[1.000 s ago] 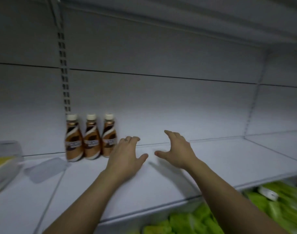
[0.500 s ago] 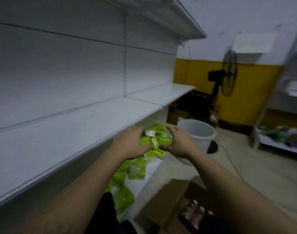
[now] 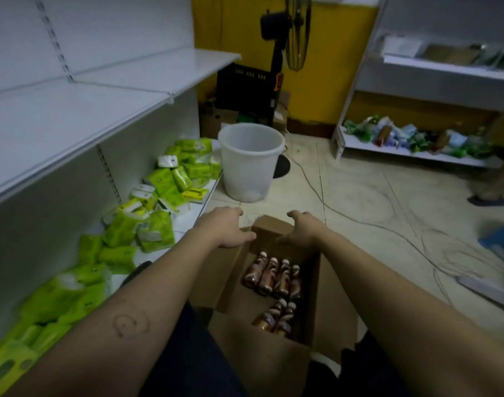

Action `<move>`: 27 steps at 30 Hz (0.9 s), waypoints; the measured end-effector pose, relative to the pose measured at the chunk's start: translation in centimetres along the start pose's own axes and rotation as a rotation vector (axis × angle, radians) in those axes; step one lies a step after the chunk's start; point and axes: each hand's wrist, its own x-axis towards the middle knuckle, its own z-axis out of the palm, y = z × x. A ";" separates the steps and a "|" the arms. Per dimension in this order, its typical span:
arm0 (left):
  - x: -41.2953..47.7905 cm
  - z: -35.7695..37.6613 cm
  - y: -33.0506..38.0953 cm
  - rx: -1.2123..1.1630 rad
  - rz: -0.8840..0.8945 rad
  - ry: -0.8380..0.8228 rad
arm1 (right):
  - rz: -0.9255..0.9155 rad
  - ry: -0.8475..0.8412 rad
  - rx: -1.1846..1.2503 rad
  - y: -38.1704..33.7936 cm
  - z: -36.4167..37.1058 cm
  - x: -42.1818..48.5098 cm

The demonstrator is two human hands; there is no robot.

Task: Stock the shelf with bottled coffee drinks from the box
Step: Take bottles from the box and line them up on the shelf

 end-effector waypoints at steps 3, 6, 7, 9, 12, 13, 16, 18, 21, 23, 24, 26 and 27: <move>1.5 3.2 0.5 0.001 -0.011 -0.114 | 0.066 -0.103 0.024 2.4 2.9 1.4; 3.3 7.0 0.8 -0.032 -0.041 -0.218 | 0.147 -0.226 0.118 4.7 5.9 3.0; 3.9 8.4 0.8 -0.047 -0.052 -0.263 | 0.182 -0.270 0.162 5.4 7.0 3.5; 5.2 11.4 0.6 -0.107 -0.076 -0.353 | 0.230 -0.398 0.231 6.5 9.5 4.4; 7.0 16.0 0.1 -0.212 -0.086 -0.468 | 0.267 -0.526 0.298 7.3 13.0 5.7; 7.5 17.4 0.0 -0.228 -0.095 -0.500 | 0.253 -0.537 0.313 7.3 14.0 6.2; 8.8 21.5 -0.6 -0.260 -0.124 -0.594 | 0.261 -0.471 0.366 7.4 17.5 7.3; 9.3 24.3 -1.0 -0.280 -0.143 -0.644 | 0.364 -0.476 0.375 7.9 20.6 7.8; 10.1 28.4 -1.5 -0.321 -0.215 -0.749 | 0.491 -0.603 0.335 9.2 25.3 8.1; 11.0 31.1 -1.6 -0.339 -0.237 -0.799 | 0.513 -0.671 0.302 9.9 28.0 8.4; 11.3 32.3 -1.7 -0.355 -0.244 -0.810 | 0.520 -0.699 0.273 10.2 29.4 8.5; 11.8 34.8 -1.8 -0.449 -0.284 -0.814 | 0.569 -0.682 0.270 10.9 31.7 8.6; 11.9 35.9 -1.9 -0.500 -0.309 -0.808 | 0.614 -0.660 0.293 11.2 32.7 8.7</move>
